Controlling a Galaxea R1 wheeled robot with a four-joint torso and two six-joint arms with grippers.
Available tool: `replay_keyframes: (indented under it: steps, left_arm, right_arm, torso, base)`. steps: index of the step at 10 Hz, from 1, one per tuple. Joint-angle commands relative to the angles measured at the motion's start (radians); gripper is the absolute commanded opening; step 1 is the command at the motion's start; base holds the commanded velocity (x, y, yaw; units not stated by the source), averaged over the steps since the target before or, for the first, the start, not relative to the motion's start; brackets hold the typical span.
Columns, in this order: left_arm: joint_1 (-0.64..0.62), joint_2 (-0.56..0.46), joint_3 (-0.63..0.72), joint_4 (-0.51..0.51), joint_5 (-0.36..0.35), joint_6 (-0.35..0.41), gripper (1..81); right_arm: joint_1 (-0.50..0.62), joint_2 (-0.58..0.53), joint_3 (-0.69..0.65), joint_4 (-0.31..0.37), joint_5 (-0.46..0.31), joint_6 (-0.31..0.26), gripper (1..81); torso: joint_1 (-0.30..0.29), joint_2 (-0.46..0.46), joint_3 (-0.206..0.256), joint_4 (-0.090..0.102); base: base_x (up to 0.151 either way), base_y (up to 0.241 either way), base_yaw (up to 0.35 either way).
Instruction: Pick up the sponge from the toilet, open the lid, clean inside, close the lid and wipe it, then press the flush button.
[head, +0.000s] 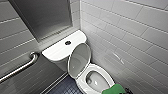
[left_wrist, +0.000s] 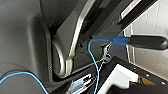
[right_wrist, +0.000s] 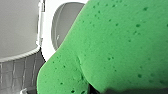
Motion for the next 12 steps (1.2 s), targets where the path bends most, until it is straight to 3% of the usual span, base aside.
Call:
replay_keyframes:
  steps: [1,7,10,12]
  left_arm:
    - [0.025,-0.005,0.031,0.007,0.039,0.005,81.1]
    - [0.024,-0.004,0.030,0.007,0.039,0.005,81.1]
    - [0.024,-0.004,0.030,0.006,0.039,0.005,81.1]
    - [0.024,-0.001,0.024,0.006,0.039,0.005,81.1]
  right_arm:
    - [0.169,0.063,-0.062,0.002,-0.165,0.006,1.0]
    - [0.376,0.348,-0.298,0.003,-0.329,0.009,1.0]
    - [0.411,0.495,-0.435,0.003,-0.342,0.016,1.0]
    - [0.440,0.560,-0.458,0.000,-0.340,0.016,1.0]
  torso:
    - [0.000,0.000,0.000,0.000]
    - [0.000,0.000,0.000,0.000]
    - [0.000,0.000,0.000,0.000]
    - [0.000,0.000,0.000,0.000]
  base:
    - [0.000,0.000,0.000]
    - [0.000,0.000,0.000]
    - [0.000,0.000,0.000]
    - [0.000,0.000,0.000]
